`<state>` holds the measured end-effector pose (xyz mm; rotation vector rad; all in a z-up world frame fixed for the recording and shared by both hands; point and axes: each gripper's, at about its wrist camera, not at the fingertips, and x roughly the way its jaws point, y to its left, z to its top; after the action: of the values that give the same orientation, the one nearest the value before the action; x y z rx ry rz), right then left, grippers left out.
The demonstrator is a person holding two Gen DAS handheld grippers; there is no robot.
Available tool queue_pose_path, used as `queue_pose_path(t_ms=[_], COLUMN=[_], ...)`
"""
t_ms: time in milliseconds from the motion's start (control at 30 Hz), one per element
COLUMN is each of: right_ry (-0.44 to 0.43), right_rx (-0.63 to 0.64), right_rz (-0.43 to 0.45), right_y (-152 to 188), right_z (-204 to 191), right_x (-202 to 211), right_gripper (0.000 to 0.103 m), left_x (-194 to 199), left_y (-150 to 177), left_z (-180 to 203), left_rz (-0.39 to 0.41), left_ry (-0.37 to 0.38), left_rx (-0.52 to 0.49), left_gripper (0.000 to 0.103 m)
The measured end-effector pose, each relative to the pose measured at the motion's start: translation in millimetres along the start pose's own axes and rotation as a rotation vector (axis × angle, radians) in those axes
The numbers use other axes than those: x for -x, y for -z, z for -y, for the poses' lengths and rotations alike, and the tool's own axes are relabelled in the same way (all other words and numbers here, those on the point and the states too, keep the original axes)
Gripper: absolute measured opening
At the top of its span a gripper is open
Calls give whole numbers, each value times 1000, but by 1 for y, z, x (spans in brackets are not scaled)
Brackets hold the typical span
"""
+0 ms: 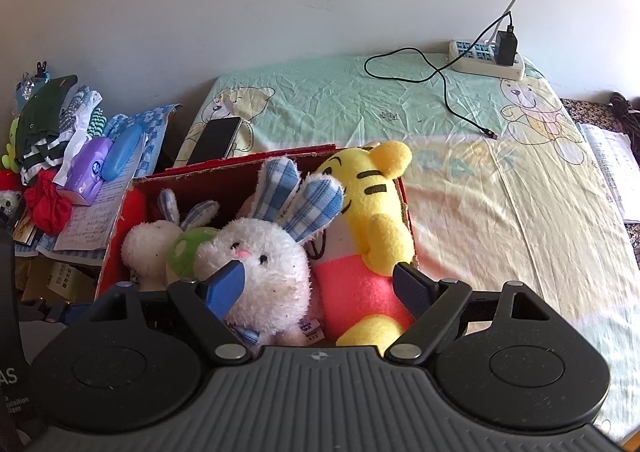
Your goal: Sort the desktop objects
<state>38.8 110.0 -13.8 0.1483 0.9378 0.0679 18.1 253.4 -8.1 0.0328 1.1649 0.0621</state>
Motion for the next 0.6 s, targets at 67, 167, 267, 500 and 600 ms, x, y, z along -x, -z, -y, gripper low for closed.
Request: queue_pose_path(t_ms=[67,167,267,500,600], right_ry=[-8,-18,-9,-11,-22], right_rx=[0,3,19,22,15], right_rz=[-20,-57,-73,-88,-93], right_y=[0,2,3,2,1], right_z=[4,8,10,15,15], right_x=[0,-1,0,0,-2], right_gripper=[83,83,83,83,83], left_x=[0,2,4,5,6], left_y=[0,1,1,0,-3], left_z=[2,4,4,3,3], left_rz=[-21,-36,-38,-31,-19], left_ry=[14,7,14,25,22], left_rx=[-5,-12,-16,-12,-15], left_gripper=[100,100,100,100,100])
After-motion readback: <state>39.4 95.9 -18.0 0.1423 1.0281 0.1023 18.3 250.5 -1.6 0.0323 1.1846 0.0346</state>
